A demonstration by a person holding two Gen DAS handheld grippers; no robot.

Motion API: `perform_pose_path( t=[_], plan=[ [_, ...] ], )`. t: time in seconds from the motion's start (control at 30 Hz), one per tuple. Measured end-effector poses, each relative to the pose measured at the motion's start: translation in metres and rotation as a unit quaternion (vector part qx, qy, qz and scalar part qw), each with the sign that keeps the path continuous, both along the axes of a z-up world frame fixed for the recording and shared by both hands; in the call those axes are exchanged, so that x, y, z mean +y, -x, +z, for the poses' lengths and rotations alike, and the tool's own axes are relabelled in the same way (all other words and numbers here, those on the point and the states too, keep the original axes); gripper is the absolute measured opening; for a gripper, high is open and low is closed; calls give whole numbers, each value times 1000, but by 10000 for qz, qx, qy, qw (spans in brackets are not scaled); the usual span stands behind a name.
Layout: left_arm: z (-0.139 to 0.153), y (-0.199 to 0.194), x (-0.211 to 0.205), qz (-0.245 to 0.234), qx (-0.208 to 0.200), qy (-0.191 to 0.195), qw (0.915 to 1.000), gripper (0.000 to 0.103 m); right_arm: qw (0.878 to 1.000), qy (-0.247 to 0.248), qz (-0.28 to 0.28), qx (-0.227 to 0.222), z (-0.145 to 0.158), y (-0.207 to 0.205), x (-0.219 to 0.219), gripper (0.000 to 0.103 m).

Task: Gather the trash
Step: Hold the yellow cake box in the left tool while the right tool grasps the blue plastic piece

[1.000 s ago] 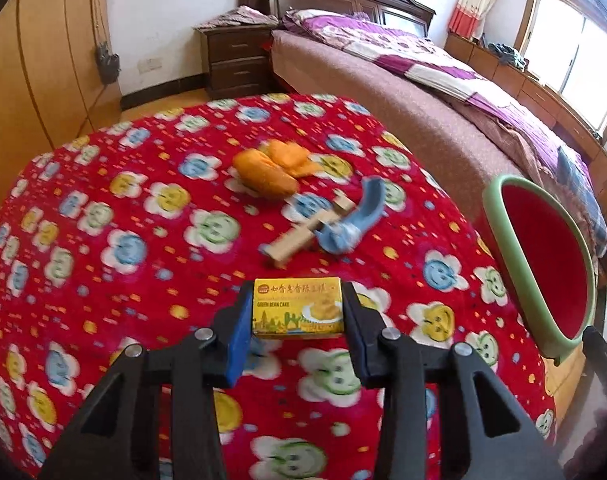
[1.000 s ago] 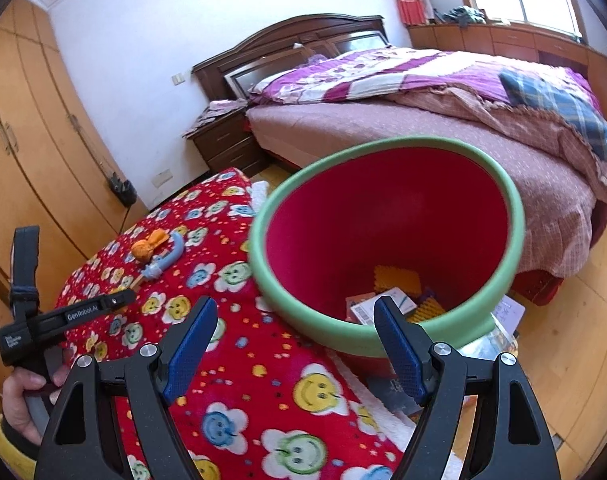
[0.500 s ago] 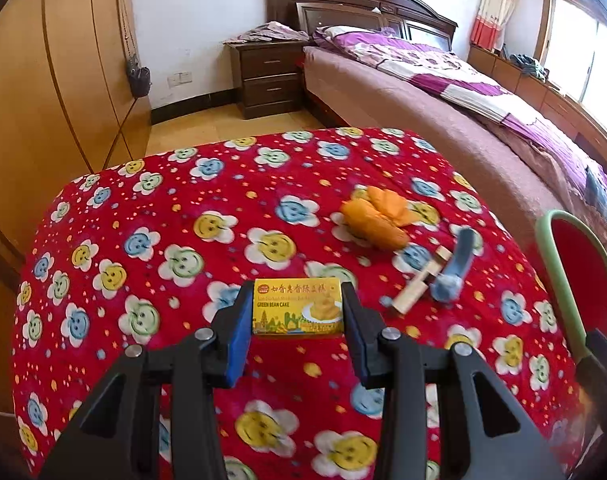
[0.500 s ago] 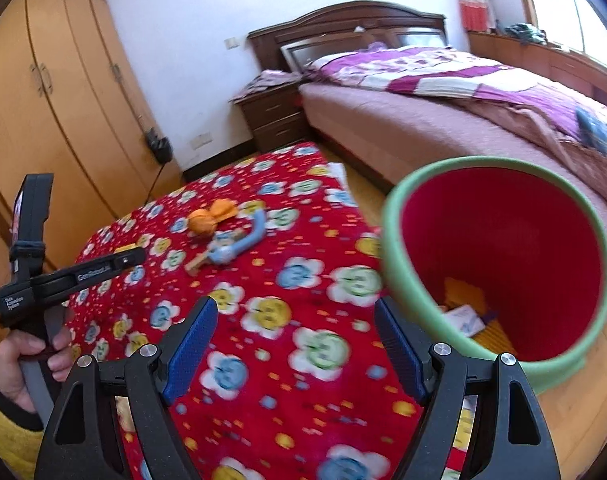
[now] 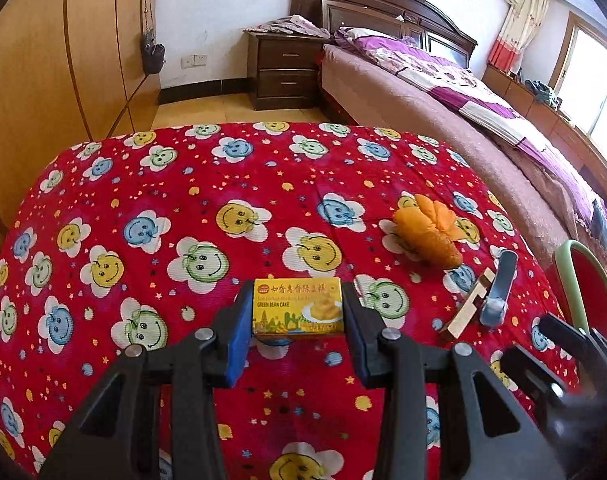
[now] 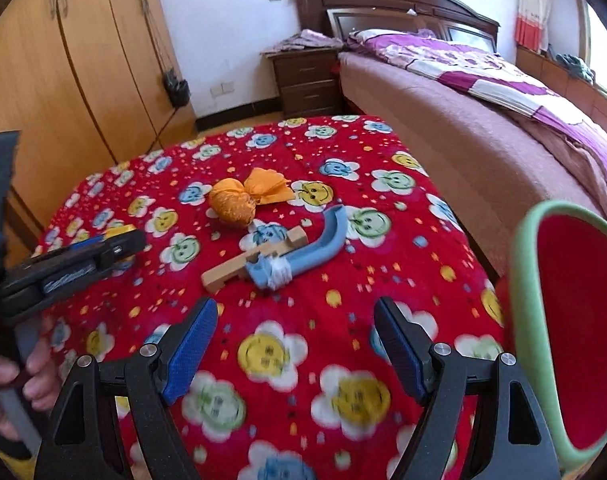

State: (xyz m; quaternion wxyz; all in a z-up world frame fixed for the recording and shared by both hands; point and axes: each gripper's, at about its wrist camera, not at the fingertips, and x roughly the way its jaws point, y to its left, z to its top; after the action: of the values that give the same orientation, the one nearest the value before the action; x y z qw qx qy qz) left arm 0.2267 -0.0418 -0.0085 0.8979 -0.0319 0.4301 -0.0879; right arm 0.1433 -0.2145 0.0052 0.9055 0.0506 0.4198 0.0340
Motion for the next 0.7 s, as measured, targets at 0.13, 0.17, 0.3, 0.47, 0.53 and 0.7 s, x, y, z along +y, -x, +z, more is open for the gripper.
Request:
perform_pose_path(
  t=[0.13,0.17,0.3,0.47,0.53,0.7],
  plan=[
    [-1,2,-1,7,-39,-34,10000,42,9996,228,57,155,-13,-24,2,81],
    [-2,3,-2,-7,-21,-28,10000,42,9995,259,47,180,-15,-28,2,81],
    [-5,2,-4,-52,7,-14,10000,42,9995,258,68,150,-16,-39,-3,81],
    [-6,3,-4,-61,24,-2,10000,42,9996,206,70,169,-18,-50,-5,81],
    [-6,2,-3,-43,34,10,10000,42,9997,176,70,161,-18,-51,-5,81],
    [-8,0,0,1,67,47,10000,42,9999,121,17,121,-17,-52,-7,71]
  ],
)
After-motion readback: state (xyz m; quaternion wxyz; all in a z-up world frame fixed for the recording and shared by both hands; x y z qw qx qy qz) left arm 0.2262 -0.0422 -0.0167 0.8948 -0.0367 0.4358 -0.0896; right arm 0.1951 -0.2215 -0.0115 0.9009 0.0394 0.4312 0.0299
